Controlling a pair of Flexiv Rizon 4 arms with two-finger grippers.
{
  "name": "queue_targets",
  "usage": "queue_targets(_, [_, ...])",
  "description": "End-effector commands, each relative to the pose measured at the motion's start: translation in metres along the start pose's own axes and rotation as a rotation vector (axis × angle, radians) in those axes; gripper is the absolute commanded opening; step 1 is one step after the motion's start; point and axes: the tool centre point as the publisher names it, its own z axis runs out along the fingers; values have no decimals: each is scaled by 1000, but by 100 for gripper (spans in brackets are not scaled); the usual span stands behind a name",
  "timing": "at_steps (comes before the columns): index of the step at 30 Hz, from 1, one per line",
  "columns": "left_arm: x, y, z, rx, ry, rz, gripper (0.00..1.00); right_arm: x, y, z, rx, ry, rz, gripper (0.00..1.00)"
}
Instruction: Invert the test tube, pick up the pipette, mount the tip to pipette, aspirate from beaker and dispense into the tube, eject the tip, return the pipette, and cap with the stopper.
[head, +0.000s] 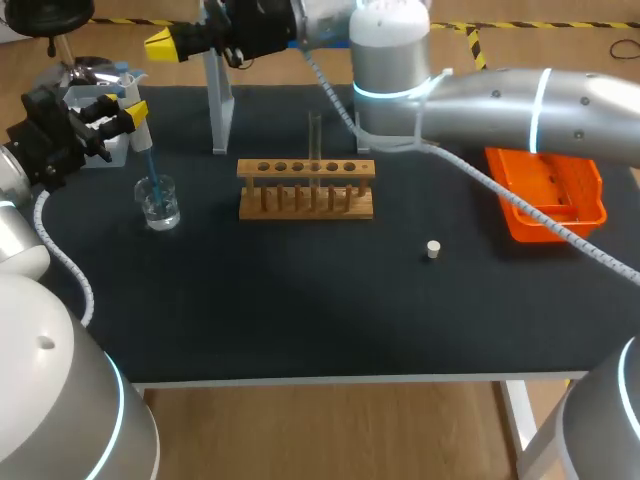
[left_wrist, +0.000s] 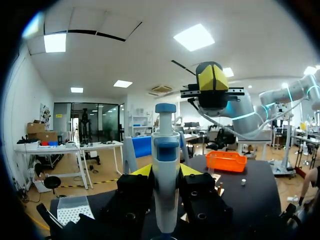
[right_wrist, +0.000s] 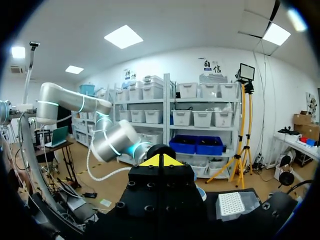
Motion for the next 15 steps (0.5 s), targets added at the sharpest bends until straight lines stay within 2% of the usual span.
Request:
queue_targets(1, [1,0,0,2,-3,1,0,-11,-4,11,-6,38,-6,0])
queue_targets(6, [1,0,0,2,-3,1,0,-16,-4,20,4,25,-11,0])
queue_targets(15, [1,0,0,2,-3,1,0,-27,-9,26,1,-49,-1,0])
